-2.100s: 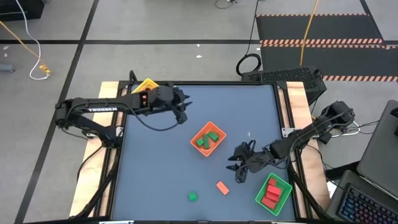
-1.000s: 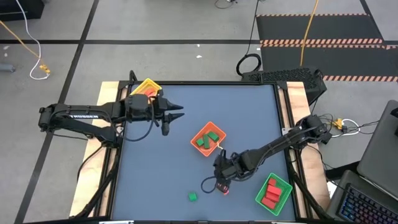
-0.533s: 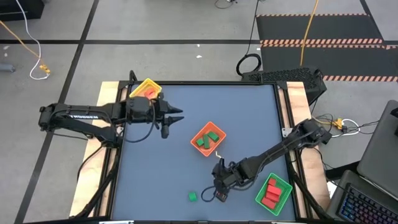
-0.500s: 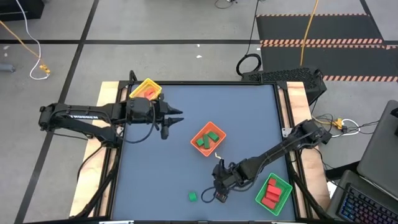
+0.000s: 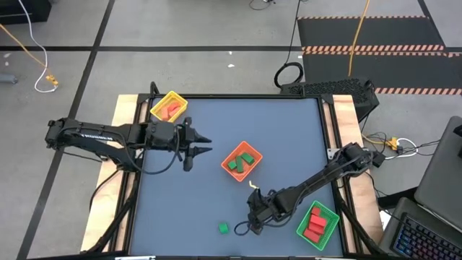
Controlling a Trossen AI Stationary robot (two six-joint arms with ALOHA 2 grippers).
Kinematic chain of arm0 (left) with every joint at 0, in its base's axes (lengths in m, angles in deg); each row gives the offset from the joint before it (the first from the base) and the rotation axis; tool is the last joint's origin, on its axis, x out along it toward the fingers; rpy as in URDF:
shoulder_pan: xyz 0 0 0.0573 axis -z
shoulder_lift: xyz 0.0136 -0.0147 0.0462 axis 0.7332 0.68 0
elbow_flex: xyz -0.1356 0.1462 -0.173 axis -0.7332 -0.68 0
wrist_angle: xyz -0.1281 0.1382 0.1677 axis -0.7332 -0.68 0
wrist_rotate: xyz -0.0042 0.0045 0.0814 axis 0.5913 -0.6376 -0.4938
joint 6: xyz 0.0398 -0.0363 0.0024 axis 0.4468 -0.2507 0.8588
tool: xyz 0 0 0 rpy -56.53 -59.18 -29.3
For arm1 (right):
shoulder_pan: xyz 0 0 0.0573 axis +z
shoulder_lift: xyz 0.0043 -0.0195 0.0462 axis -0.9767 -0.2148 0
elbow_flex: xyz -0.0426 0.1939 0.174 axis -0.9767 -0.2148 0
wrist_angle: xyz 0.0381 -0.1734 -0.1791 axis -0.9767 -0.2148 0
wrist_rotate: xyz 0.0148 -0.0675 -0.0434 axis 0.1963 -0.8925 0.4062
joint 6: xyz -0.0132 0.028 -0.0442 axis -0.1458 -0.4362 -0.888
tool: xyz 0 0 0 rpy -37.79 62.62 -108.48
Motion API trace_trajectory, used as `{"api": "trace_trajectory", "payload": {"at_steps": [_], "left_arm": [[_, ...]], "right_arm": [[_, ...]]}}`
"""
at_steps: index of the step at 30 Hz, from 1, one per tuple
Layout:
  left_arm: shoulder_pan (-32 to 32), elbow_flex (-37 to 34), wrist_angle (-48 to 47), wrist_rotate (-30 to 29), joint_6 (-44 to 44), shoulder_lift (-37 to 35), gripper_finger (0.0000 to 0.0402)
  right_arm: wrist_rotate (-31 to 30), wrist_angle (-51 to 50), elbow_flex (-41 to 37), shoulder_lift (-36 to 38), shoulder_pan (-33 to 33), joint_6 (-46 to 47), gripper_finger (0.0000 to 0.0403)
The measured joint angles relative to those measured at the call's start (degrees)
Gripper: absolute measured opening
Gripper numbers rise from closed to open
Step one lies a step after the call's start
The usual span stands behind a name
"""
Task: Sort & place blocks by color
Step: Put the orange block into the yellow bin
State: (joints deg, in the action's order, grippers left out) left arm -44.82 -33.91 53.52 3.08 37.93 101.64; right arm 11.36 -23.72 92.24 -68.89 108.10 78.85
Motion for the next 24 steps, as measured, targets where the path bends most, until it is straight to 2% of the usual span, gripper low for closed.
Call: {"api": "trace_trajectory", "payload": {"at_steps": [11, 15, 20, 24], "left_arm": [[0.0, 0.0, -0.4, 0.0, 0.0, 0.0, 0.0131], [0.0, 0.0, -0.3, 0.0, 0.0, 0.0, 0.0131], [0.0, 0.0, -0.4, 0.0, 0.0, 0.0, 0.0131], [0.0, 0.0, -0.9, 0.0, 0.0, 0.0, 0.0131]], "right_arm": [[0.4, -7.3, 0.2, -3.9, 0.0, 0.6, 0.0196], [0.7, -11.0, 0.2, -3.8, 0.0, -1.3, 0.0172], [0.8, -10.9, 0.1, -3.7, -0.1, -4.6, 0.0119], [1.0, -10.6, 0.0, -3.4, -0.5, -6.7, 0.0118]]}}
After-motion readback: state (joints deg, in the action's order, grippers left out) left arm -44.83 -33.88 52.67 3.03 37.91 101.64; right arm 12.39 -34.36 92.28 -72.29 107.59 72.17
